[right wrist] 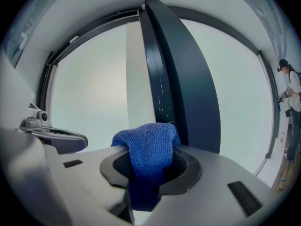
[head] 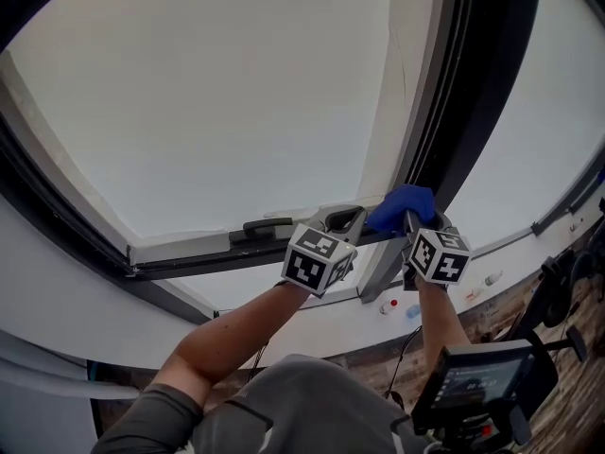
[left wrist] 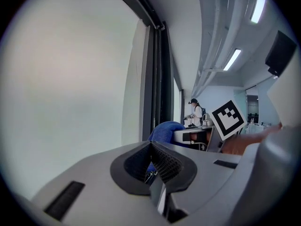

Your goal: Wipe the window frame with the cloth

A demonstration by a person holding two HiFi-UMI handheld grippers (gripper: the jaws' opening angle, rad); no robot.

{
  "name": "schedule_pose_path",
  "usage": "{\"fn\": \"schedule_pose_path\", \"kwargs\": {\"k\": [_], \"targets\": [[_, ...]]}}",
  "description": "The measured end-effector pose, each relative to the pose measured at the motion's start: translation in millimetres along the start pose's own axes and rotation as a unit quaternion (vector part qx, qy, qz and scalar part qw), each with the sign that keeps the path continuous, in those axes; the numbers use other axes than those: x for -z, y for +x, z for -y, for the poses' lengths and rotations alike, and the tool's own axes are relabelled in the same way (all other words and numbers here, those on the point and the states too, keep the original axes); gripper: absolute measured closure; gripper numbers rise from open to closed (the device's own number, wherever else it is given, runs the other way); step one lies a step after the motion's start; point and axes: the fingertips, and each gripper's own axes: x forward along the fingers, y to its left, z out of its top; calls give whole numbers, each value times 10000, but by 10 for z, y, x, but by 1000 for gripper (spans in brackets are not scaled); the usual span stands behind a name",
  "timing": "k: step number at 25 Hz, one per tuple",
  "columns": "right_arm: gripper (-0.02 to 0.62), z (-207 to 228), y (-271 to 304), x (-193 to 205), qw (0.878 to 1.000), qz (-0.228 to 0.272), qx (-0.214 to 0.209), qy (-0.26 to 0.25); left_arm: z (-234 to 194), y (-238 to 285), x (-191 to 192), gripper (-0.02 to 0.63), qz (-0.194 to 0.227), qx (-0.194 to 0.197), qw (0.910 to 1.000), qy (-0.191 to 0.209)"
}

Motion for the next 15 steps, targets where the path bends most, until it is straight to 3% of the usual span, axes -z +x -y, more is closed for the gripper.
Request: {"fn": "schedule_pose_path", "kwargs": {"k": [10, 15], "targets": [[476, -128, -134, -829, 9983, 513, -161, -212, 85, -77, -764, 597, 304, 140, 9993, 162], [476, -201, -185, -1174, 9966, 735, -194, -323, 269, -118, -1028, 597, 344, 393, 9984, 215]]}}
